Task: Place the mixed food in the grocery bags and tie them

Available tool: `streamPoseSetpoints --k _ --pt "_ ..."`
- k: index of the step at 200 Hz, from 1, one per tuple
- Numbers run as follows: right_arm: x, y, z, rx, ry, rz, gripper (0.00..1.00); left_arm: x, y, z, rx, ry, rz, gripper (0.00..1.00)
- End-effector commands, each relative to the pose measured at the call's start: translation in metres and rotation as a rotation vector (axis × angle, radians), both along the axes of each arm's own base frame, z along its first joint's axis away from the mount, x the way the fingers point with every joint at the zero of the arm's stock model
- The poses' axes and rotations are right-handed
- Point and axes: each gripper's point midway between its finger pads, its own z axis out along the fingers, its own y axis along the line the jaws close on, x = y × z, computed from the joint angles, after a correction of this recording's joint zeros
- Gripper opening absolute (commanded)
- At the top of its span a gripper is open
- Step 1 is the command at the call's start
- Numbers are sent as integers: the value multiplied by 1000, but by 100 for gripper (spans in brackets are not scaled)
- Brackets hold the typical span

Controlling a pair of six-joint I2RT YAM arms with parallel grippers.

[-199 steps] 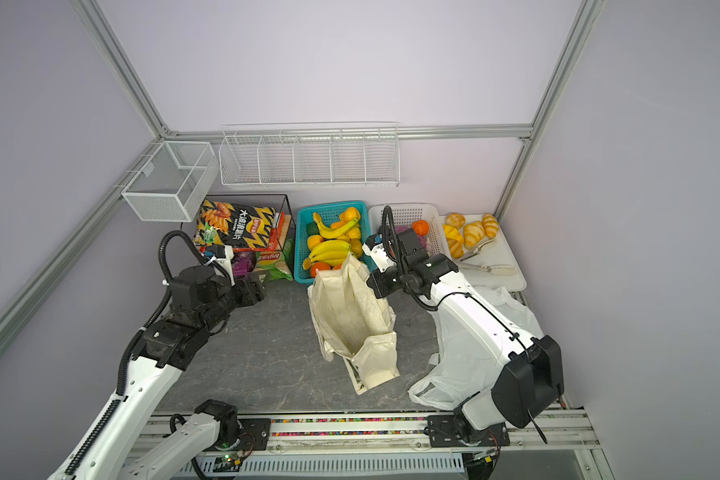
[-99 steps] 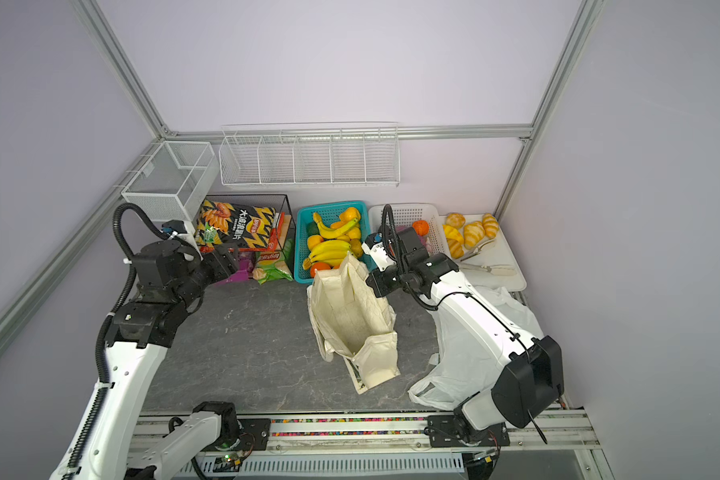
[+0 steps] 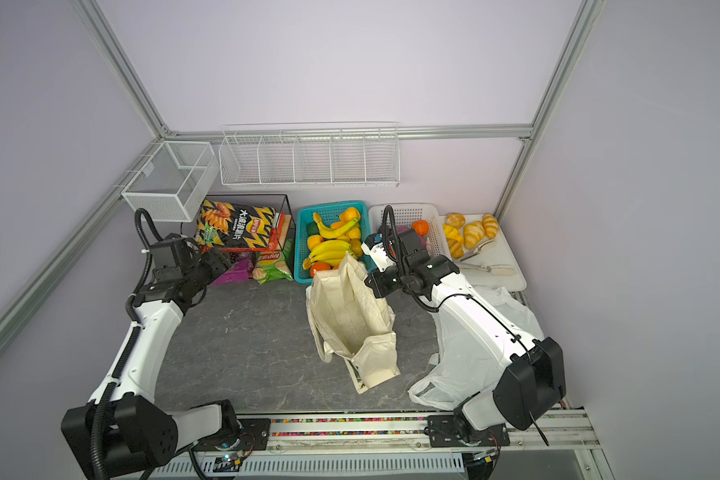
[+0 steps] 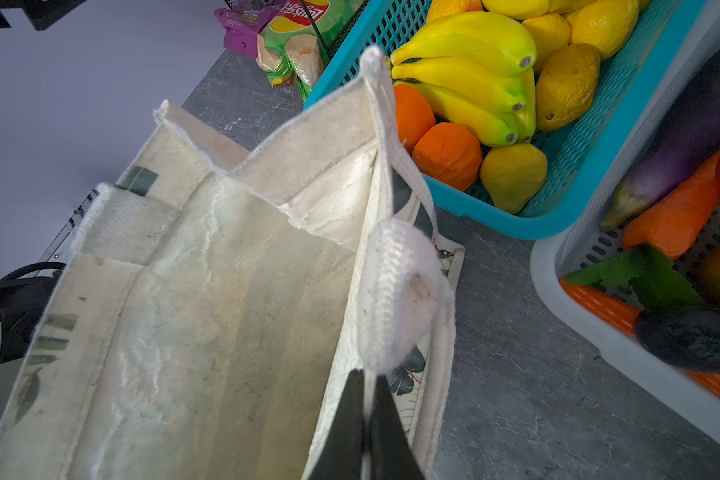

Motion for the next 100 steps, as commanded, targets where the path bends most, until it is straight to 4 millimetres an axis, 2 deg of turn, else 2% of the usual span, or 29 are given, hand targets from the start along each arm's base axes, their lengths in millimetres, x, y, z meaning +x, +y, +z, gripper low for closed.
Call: streamPoseSetpoints --k 1,15,44,100 --pt "1 3 11 47 -33 7 7 14 1 14 -39 -89 -2 68" --pt "1 3 11 46 -34 8 7 19 -15 1 -73 -90 -80 66" --pt "2 2 10 42 -33 4 7 16 -37 -41 -50 -49 -115 65" --pt "0 6 7 46 -19 13 7 28 -55 -104 -47 10 -183 63"
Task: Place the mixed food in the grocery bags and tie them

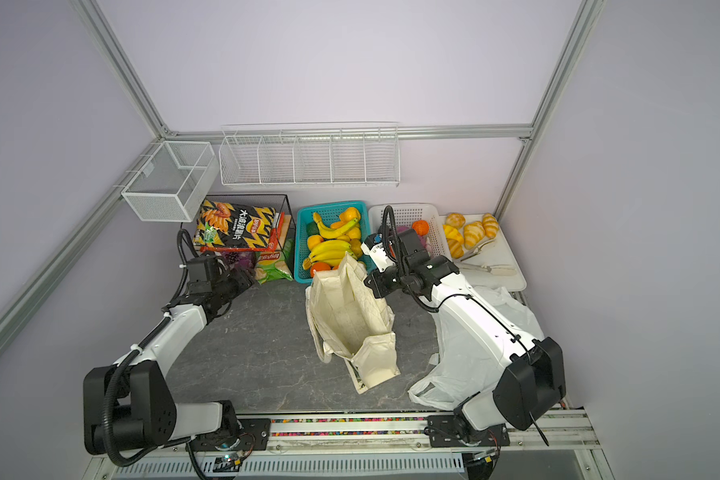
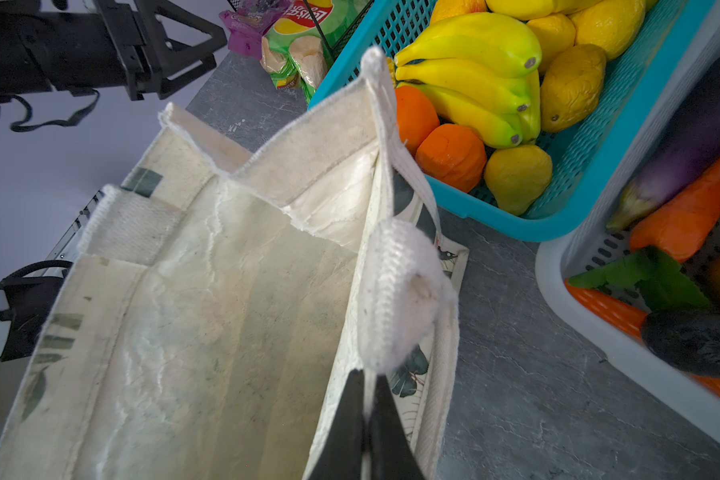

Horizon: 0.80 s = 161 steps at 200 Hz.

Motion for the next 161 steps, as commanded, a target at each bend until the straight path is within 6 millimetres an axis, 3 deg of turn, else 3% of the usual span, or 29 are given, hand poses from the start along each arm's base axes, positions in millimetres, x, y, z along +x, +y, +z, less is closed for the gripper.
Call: streamPoseSetpoints --k 1,36,106,131,161 --pt "1 4 7 36 -21 8 7 17 -6 -3 2 -60 -39 63" --pt "1 5 5 30 -16 9 7 32 -19 -30 -46 -34 -105 63" --pt "0 6 1 20 -9 13 7 54 -23 -42 -28 -50 -150 63" --pt "-1 6 0 13 -9 13 7 61 -25 -39 -34 -76 -165 55" --pt "-2 5 0 8 -11 13 7 67 -28 -38 -40 -81 -181 38"
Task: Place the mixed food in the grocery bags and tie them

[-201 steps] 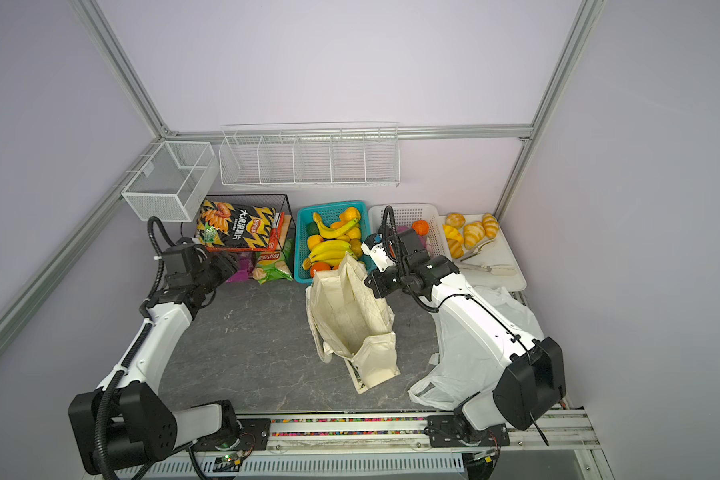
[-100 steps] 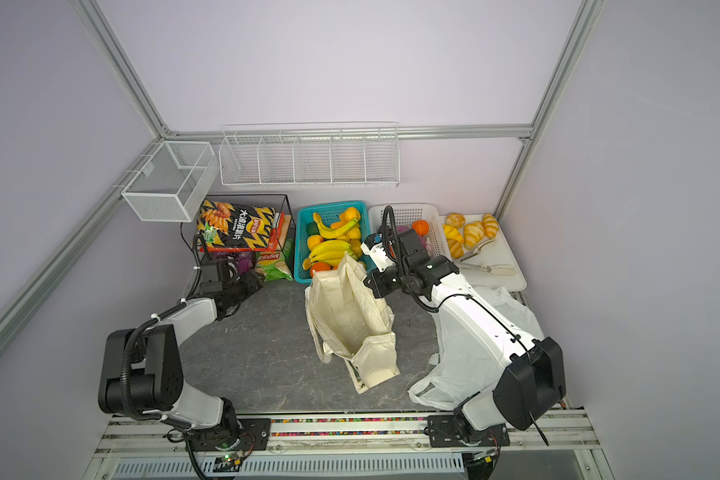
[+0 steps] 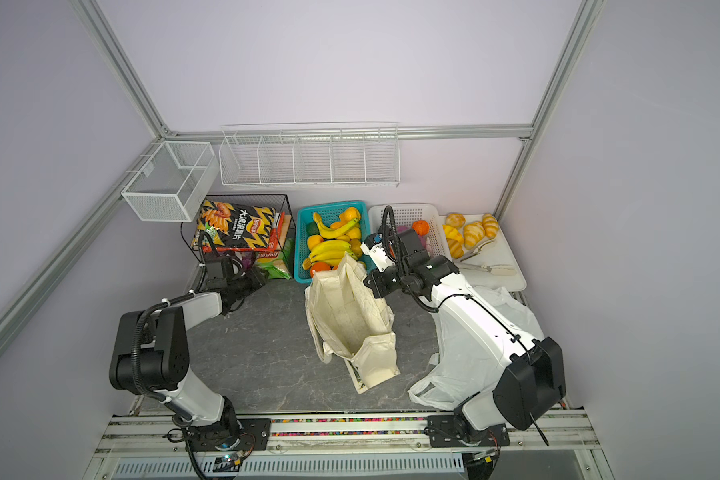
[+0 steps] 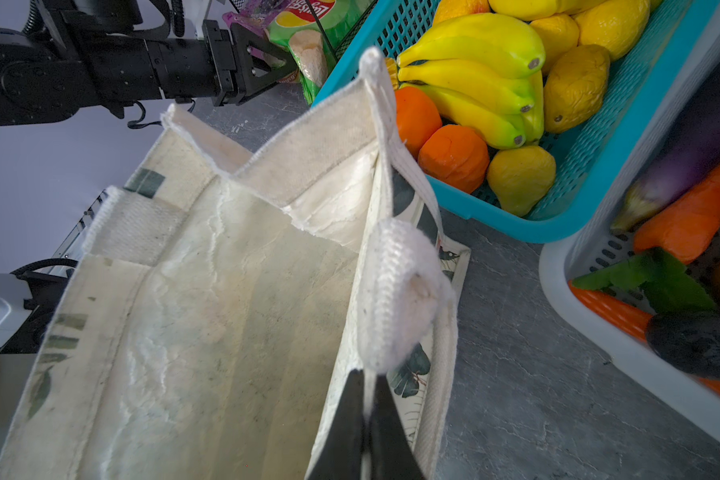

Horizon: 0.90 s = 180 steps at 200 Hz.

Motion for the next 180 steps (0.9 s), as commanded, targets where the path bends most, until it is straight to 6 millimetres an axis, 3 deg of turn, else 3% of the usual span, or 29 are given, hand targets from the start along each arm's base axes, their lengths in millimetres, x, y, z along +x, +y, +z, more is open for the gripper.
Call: streamPoseSetpoints --k 1,63,113,180 --pt "-1 3 0 4 -13 9 7 17 -4 16 0 -67 -31 38" --pt "-1 4 -2 -2 -12 9 7 11 -10 24 -36 -75 -45 0" --pt "2 1 6 5 -38 -25 7 -31 -30 38 -102 -71 -117 0" --pt "6 -2 9 8 -57 -57 7 -97 -34 72 -76 -89 -158 0"
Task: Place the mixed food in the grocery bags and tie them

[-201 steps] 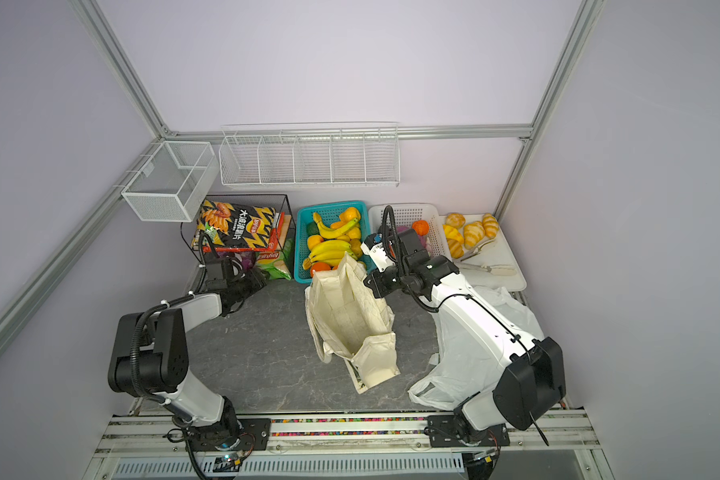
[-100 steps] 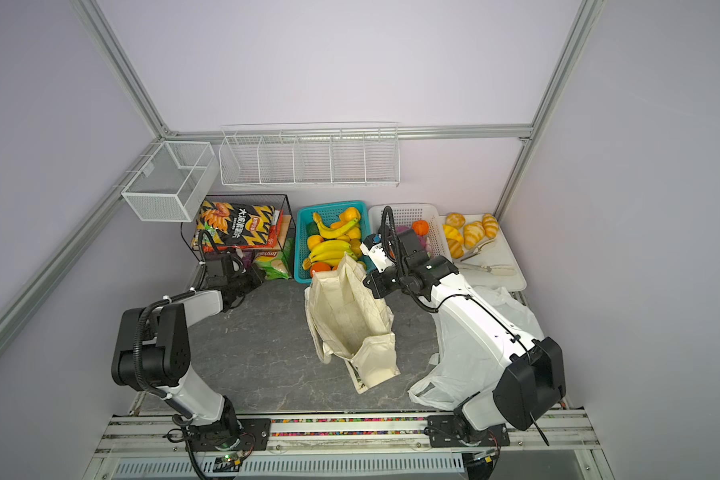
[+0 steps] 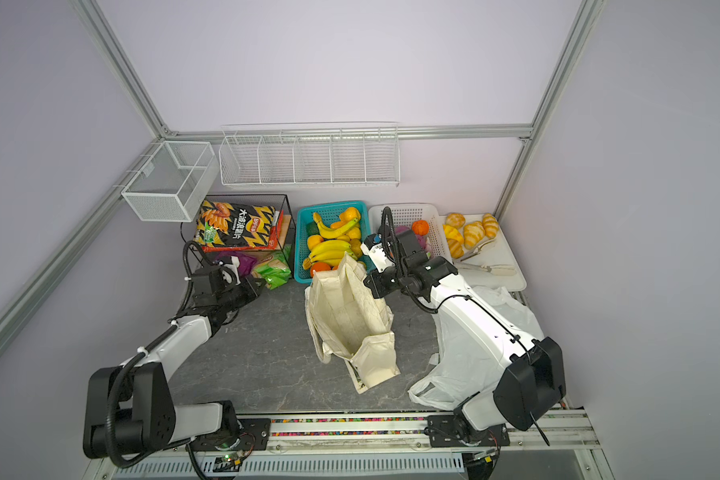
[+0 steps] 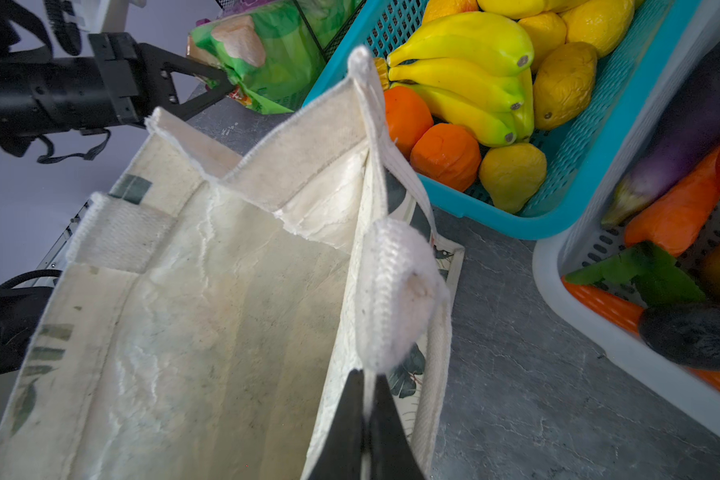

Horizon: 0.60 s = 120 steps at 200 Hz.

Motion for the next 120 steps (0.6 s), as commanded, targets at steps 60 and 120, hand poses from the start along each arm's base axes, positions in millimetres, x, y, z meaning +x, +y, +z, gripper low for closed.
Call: streamPoseSetpoints --k 60,120 --pt "12 -11 15 5 -62 -90 7 -59 -33 77 -110 -79 -141 0" --pt "15 -14 13 4 -58 -108 7 -121 -72 202 -48 -275 -292 0"
